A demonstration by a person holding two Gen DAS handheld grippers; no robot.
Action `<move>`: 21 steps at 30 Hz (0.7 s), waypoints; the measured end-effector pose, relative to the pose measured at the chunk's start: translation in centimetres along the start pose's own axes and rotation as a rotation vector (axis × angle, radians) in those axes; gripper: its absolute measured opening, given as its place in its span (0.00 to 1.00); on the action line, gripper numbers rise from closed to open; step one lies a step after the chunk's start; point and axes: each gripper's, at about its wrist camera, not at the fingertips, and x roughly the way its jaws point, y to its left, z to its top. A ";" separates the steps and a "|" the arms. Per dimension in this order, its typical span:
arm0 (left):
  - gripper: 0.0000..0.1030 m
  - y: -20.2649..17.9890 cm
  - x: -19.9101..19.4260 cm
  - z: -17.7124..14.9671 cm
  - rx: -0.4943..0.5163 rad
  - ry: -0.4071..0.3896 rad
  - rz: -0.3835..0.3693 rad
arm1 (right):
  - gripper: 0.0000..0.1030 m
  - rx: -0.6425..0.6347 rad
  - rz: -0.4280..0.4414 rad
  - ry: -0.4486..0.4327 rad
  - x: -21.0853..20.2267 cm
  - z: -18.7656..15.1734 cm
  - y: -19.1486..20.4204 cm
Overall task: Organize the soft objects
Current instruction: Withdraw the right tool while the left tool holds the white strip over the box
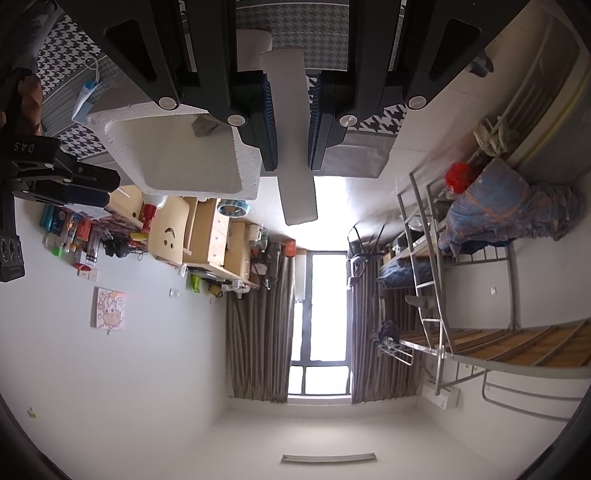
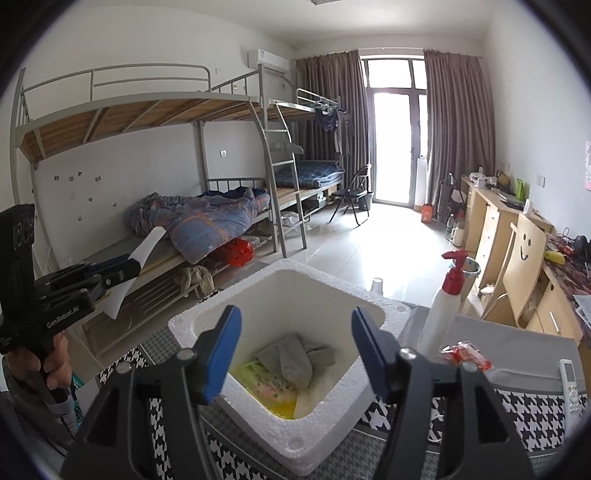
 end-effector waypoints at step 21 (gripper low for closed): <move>0.17 -3.2 2.0 1.1 0.029 0.031 -0.111 | 0.79 0.029 -0.102 -0.036 -3.4 -1.9 -3.6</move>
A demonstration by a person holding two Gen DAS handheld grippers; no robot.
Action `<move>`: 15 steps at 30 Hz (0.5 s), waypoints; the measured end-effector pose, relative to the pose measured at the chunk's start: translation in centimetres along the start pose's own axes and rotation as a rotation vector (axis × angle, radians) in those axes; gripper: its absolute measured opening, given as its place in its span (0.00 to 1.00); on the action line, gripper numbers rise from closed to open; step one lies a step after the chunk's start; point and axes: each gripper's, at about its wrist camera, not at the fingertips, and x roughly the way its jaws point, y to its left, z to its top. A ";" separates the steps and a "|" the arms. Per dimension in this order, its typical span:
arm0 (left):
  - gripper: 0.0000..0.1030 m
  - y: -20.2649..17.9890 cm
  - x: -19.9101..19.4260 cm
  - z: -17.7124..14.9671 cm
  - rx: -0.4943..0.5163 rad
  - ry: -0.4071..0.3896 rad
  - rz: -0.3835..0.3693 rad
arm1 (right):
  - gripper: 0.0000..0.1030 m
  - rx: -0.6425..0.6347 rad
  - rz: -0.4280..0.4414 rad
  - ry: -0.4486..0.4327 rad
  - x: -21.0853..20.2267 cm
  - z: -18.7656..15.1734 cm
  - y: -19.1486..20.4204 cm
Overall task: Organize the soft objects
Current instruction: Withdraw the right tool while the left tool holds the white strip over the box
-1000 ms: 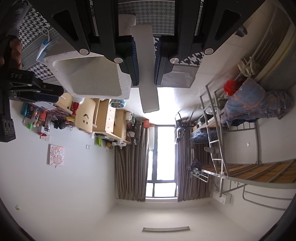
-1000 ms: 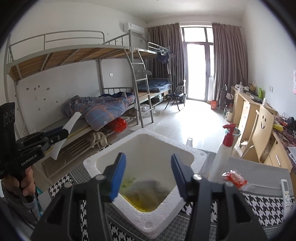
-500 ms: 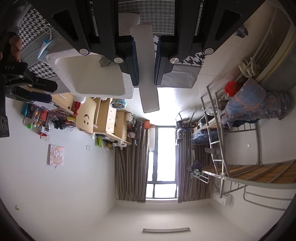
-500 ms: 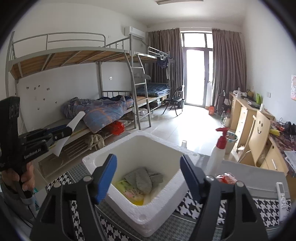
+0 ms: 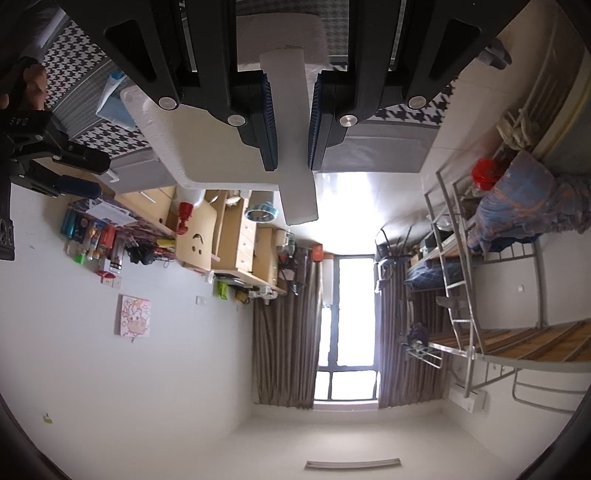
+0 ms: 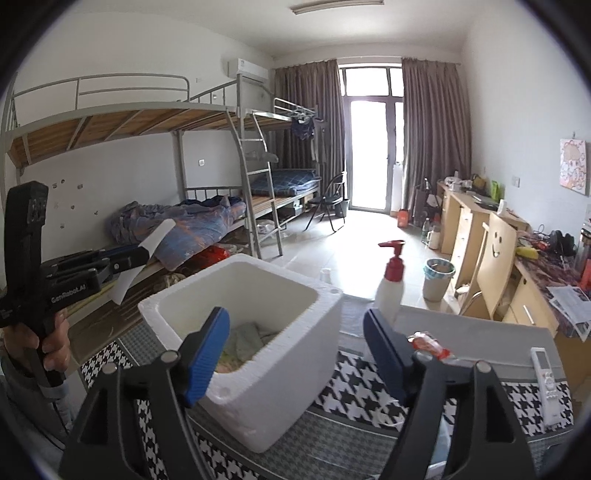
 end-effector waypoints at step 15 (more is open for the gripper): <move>0.17 -2.6 2.3 0.6 0.013 0.042 -0.054 | 0.80 0.065 -0.080 -0.009 -1.4 -1.0 -4.6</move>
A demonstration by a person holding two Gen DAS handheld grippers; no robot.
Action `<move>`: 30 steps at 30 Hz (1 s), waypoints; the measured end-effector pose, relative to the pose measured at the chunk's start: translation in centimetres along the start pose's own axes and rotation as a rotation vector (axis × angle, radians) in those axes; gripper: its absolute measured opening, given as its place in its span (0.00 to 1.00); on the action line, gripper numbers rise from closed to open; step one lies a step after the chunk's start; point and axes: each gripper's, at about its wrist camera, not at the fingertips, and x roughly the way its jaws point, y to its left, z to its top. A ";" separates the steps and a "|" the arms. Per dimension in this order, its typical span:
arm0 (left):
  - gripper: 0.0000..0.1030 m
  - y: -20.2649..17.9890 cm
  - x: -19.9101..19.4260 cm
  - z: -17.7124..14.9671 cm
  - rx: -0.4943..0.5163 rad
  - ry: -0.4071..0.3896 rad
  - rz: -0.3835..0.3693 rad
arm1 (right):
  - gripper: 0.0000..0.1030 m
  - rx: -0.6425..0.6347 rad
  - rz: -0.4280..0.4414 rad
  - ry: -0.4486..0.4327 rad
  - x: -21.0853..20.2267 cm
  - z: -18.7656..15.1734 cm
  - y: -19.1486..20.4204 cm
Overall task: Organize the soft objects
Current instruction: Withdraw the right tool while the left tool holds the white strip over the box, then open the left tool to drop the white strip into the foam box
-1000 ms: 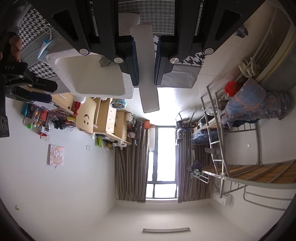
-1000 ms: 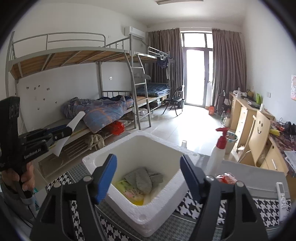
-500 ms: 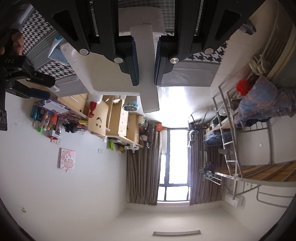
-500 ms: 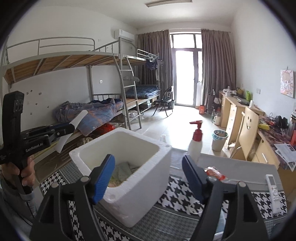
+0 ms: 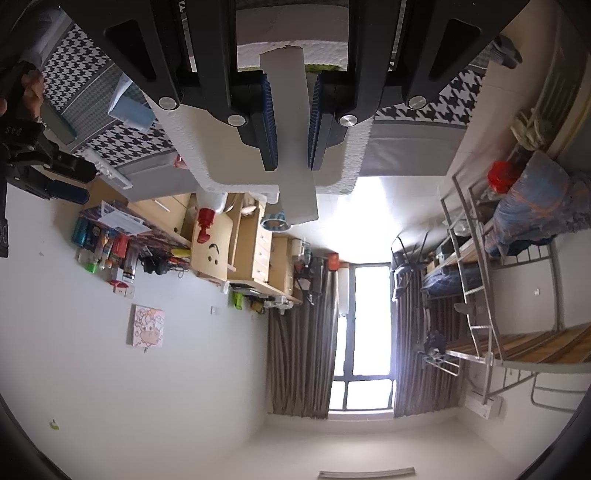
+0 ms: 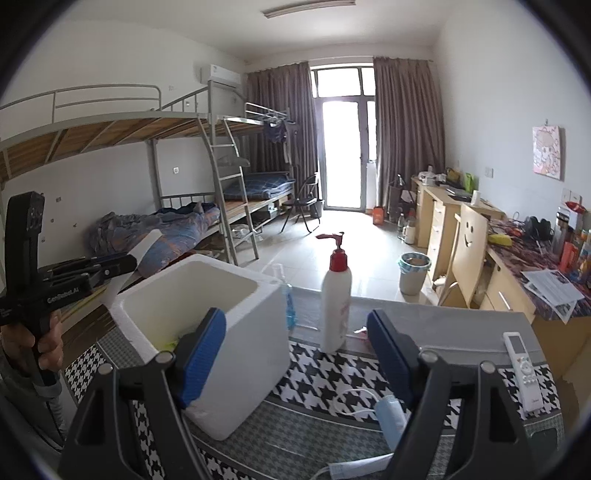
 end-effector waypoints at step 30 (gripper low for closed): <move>0.29 -0.5 2.1 0.2 0.030 0.049 -0.076 | 0.80 -0.039 -0.067 0.068 1.1 -2.8 -3.5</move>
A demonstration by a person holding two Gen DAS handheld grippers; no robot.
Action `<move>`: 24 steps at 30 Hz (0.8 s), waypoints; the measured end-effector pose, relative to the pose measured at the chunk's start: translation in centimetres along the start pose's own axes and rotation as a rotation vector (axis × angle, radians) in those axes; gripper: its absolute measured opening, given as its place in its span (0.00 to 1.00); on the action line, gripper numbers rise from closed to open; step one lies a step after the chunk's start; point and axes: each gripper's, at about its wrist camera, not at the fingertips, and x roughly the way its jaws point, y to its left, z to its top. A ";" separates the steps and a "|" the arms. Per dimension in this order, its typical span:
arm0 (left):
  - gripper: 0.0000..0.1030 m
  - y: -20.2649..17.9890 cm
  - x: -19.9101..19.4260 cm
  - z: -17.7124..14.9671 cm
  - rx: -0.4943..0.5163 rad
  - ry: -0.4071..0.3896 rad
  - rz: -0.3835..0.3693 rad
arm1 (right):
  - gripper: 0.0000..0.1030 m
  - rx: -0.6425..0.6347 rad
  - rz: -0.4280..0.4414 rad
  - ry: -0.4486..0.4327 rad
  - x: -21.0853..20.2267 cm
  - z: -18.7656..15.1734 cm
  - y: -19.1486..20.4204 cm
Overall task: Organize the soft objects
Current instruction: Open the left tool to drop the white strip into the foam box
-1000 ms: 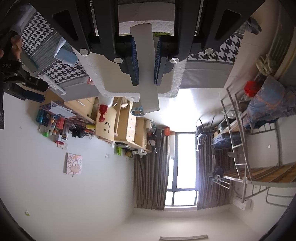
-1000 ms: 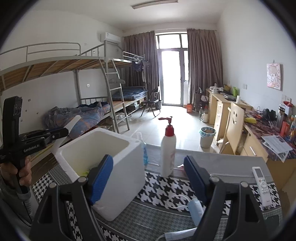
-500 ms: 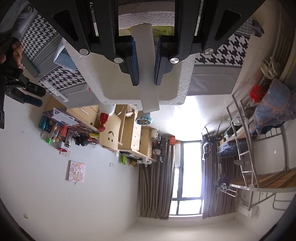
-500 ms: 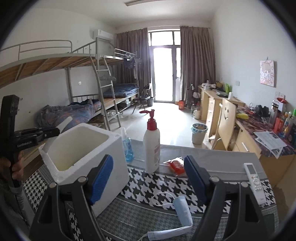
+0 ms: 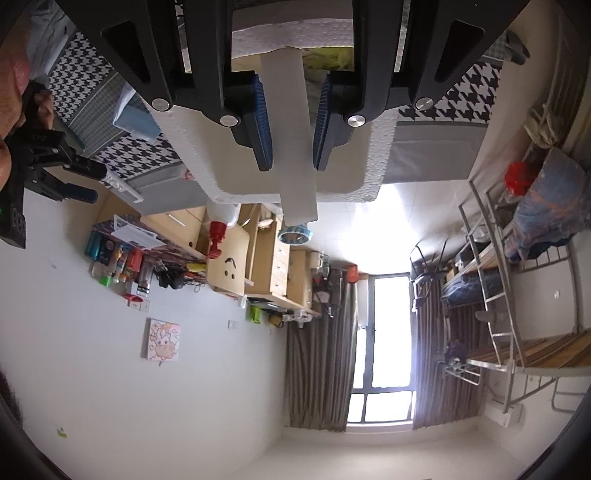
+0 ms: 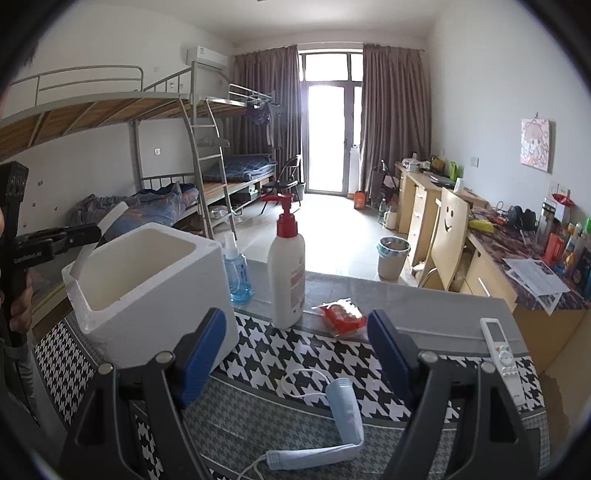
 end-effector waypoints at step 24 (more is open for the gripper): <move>0.97 -2.5 -5.9 0.4 0.001 -0.125 0.078 | 0.80 0.027 -0.043 -0.025 -5.5 -0.9 1.0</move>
